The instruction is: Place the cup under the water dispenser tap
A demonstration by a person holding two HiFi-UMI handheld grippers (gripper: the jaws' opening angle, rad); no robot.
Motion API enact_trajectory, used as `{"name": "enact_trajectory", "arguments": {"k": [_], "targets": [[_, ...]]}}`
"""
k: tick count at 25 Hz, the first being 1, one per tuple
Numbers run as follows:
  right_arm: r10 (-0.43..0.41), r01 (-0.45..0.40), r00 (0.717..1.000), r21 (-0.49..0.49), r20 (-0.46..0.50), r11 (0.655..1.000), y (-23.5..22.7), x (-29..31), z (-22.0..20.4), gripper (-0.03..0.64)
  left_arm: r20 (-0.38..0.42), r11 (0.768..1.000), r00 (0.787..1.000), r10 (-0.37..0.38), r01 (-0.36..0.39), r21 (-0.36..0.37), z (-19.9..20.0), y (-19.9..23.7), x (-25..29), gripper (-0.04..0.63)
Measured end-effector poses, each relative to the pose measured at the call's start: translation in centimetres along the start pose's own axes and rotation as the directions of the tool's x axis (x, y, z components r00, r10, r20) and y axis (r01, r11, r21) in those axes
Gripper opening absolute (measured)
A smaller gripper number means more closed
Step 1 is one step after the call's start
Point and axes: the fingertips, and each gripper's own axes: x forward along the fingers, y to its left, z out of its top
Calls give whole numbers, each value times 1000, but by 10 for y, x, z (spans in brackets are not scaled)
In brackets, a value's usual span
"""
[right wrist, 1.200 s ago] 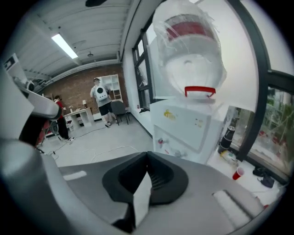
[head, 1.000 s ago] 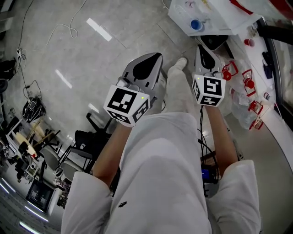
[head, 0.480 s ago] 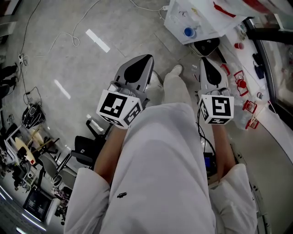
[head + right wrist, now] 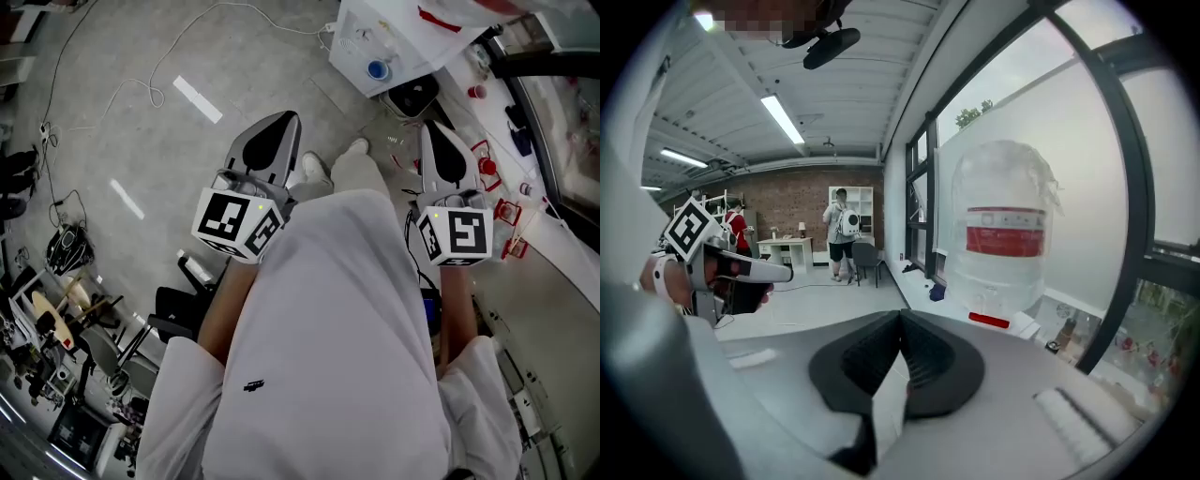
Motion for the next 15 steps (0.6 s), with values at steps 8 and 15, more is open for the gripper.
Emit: {"name": "enact_trajectory", "arguments": {"k": [8,15], "targets": [[32,-33,999,8,38,999,13,-16,8,11,46,999,999,8,-9,32,15,-4,-16,2],[33,-36,996,36,80,999,13,-22,15,11,62,998,998,17,-20,57,20,-9,-23,2]]}}
